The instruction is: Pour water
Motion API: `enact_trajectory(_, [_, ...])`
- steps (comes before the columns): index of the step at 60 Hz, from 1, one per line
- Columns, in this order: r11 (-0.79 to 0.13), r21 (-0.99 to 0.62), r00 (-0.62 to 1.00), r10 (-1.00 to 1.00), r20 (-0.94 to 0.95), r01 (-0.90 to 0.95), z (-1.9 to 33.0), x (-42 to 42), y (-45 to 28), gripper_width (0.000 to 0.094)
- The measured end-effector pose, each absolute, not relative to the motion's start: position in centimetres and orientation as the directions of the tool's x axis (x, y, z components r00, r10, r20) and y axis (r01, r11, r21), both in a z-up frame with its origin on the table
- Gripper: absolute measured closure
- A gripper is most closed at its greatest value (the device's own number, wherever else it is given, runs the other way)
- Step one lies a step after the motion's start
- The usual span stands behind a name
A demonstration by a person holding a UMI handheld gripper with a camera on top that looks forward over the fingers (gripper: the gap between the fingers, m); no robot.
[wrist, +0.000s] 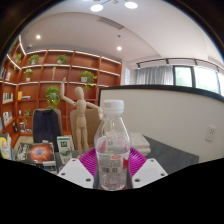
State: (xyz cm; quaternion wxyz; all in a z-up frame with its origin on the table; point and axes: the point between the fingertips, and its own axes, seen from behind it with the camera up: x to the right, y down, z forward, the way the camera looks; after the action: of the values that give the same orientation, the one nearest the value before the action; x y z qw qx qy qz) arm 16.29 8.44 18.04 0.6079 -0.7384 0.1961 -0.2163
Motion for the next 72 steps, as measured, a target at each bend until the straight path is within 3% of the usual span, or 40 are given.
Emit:
enact_trajectory(2, [-0.179, -0.983, 0.838, -0.541, 0.068, -0.036, 18.1, 16.1, 8.8, 0.0522])
enact_trajectory(3, [-0.167, -0.985, 0.838, -0.543, 0.057, -0.041, 15.5, 17.0, 9.7, 0.0522])
enact_trajectory(8, [-0.136, -0.984, 0.850, -0.526, -0.026, -0.115, 15.1, 17.7, 10.6, 0.0524])
enact_trajectory(21, [-0.185, -0.973, 0.852, -0.523, -0.023, -0.140, 10.6, 18.6, 11.0, 0.0523])
enact_trajectory(29, [-0.184, -0.975, 0.858, -0.513, -0.012, -0.123, 10.8, 18.2, 11.1, 0.0521])
enact_trajectory(44, [-0.202, -0.964, 0.854, -0.518, -0.042, -0.170, 10.2, 18.0, 10.6, 0.0354])
enact_trajectory(49, [-0.224, -0.958, 0.861, -0.507, -0.042, -0.179, 9.7, 17.2, 9.9, 0.0183])
enact_trajectory(52, [-0.217, -0.957, 0.871, -0.488, -0.063, -0.191, 9.7, 16.2, 9.7, 0.0131])
enact_trajectory(72, [-0.228, -0.965, 0.915, -0.401, -0.031, -0.133, 11.8, 9.6, -0.6, 0.0101])
